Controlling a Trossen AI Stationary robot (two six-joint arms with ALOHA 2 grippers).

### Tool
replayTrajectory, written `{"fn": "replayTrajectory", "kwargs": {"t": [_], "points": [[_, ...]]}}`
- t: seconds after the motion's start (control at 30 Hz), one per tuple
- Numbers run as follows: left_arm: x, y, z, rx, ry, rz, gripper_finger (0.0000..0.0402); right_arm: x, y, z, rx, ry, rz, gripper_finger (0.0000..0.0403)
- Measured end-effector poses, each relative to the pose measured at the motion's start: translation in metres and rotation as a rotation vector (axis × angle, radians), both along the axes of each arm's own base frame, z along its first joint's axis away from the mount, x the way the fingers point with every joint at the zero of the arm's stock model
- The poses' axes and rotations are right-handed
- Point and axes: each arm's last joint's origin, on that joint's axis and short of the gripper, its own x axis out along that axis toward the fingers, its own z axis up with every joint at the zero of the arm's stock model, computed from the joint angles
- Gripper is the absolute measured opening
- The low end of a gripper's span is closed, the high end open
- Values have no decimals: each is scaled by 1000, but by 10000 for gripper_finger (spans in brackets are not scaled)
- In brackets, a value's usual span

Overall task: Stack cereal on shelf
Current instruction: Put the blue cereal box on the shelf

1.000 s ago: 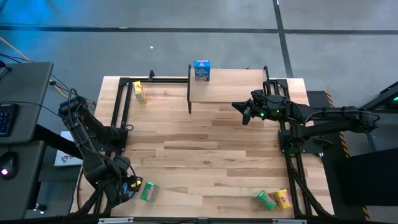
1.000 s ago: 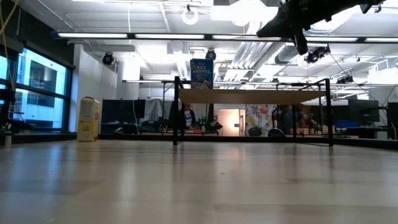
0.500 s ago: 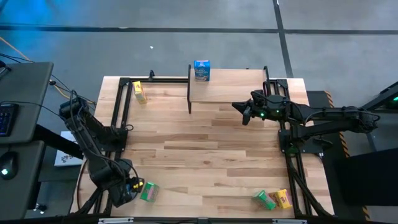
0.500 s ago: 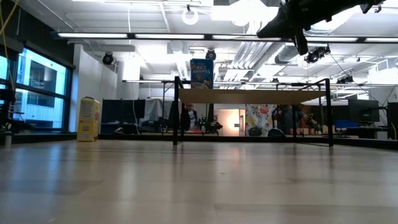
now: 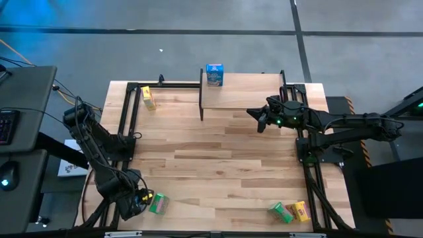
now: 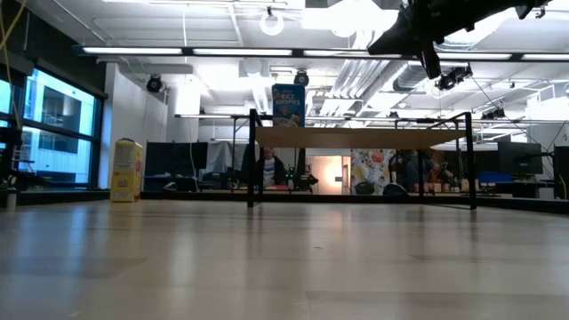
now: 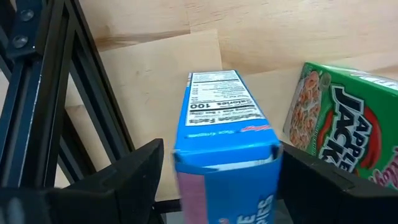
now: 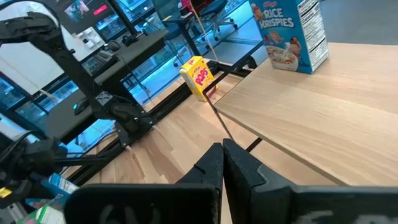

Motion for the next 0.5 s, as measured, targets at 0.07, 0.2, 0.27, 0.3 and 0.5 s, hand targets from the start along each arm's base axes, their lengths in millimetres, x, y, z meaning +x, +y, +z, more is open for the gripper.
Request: {"fn": "replayTrajectory", "kwargs": {"t": [0.07, 0.2, 0.27, 0.3, 0.5], "points": [[1, -1, -2, 1, 5, 0, 268, 0, 0, 0, -2, 0, -8, 0], [2, -4, -4, -17, 2, -1, 251, 0, 0, 0, -2, 0, -9, 0], [2, -4, -4, -16, 4, -1, 244, 0, 0, 0, -2, 0, -9, 0], [2, -4, -4, -16, 5, 2, 240, 0, 0, 0, -2, 0, -9, 0], [2, -4, -4, -19, 10, 3, 213, 0, 0, 0, -2, 0, -9, 0]]}}
